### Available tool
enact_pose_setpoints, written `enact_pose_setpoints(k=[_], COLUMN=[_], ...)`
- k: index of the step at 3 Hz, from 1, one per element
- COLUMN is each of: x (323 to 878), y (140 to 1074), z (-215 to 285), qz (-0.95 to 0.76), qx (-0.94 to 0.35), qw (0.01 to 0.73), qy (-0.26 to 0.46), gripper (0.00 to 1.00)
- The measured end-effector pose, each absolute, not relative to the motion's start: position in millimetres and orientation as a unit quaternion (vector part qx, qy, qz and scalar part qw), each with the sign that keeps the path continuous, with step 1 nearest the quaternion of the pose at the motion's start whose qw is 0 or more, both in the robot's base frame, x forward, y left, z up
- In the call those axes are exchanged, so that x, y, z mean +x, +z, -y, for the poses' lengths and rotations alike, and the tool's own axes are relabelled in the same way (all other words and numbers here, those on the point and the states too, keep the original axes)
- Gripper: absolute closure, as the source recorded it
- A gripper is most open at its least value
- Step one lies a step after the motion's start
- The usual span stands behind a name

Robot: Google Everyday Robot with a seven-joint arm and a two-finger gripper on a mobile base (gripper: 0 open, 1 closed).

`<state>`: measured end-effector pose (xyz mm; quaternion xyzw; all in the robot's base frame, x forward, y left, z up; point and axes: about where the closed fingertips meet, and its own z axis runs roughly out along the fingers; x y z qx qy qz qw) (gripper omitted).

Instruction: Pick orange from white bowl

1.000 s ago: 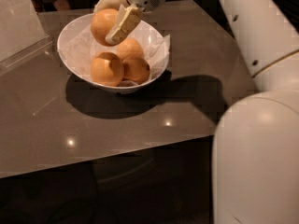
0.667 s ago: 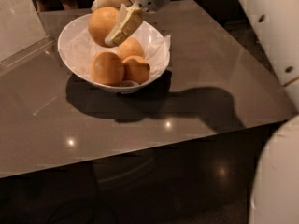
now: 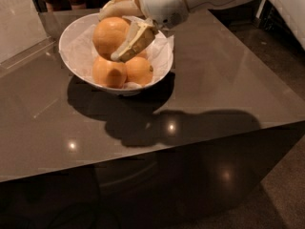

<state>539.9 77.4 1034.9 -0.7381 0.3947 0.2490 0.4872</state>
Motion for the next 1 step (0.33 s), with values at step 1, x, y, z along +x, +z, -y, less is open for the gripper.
enact_pose_setpoints(k=[1], x=[513.6], y=[1038.3], z=[-67.9], qz=[-0.398], qx=[-0.731], qw=[0.507], qy=[0.227], gripper=[1.0])
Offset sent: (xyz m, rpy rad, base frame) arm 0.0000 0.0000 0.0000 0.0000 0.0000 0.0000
